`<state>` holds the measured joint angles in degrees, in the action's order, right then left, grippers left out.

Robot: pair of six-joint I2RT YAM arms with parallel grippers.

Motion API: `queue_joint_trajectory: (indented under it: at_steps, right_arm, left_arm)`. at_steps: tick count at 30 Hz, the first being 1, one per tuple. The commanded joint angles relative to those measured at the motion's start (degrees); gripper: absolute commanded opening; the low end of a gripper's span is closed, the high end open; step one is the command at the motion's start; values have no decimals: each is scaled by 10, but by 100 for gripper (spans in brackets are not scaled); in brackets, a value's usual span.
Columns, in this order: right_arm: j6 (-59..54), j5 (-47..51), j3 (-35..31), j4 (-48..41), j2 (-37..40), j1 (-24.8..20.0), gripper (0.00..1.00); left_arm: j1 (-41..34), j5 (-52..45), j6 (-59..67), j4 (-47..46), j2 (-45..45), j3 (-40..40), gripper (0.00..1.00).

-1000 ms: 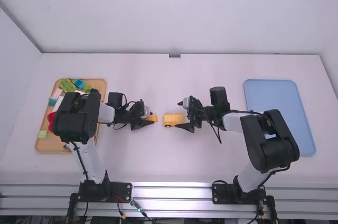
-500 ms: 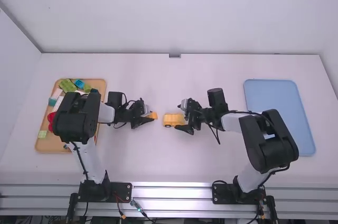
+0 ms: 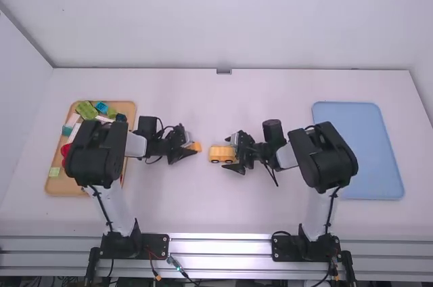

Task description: Assemble lego blocks to make yellow taxi

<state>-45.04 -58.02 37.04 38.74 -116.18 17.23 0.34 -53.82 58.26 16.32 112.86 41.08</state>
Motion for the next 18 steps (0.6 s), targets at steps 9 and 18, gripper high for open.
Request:
queue_joint_trajectory:
  at_steps: [9,18]
  right_arm:
    - [-2,-46,43,26,-85,3,99]
    - [-2,-50,63,24,-110,0,84]
  left_arm:
    - [-49,57,-2,-36,-62,-2,18]
    - [-49,48,-19,-57,-100,-2,14]
